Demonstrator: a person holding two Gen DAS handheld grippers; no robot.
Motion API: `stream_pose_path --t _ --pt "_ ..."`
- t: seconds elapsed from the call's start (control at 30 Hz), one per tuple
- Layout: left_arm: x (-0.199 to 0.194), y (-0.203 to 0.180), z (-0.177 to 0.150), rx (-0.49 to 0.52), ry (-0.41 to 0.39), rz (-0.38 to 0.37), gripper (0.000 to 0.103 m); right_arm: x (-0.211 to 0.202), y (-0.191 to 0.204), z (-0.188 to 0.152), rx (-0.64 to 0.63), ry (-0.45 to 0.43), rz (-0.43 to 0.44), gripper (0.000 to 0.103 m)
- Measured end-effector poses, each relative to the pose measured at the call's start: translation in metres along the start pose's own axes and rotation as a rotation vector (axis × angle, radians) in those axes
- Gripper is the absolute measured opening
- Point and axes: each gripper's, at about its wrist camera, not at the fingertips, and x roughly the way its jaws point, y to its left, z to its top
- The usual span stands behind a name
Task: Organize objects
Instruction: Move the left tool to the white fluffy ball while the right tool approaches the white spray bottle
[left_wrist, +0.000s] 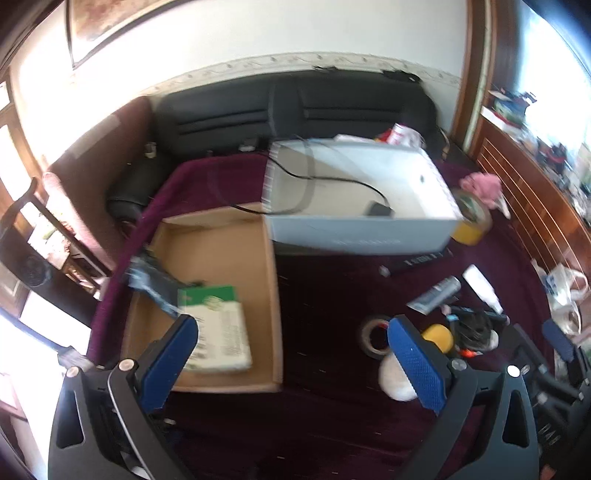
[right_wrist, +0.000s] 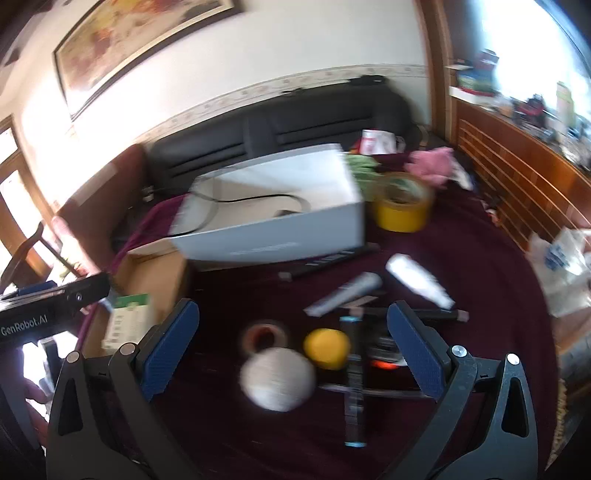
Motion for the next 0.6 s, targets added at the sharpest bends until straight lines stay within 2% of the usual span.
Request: stream_pose_path --t 0.2,0.37,0.6 --pt "0.026 -0.053 -0.034 0.057 0.077 -0.064 0.103 -0.013 -0.069 -0.008 0.055 0.005 -0.088 0.103" --pt "0.055 -0.076 -0.064 0.085 0.165 -0.096 0.102 -0.014 -0.119 -0.014 0.064 0.031 -0.142 0.103" --pt "0.077 -0.086 -0.082 0.075 0.204 -0.06 0.093 0.009 -0.142 -0.008 -0.029 0.097 -0.135 0.103"
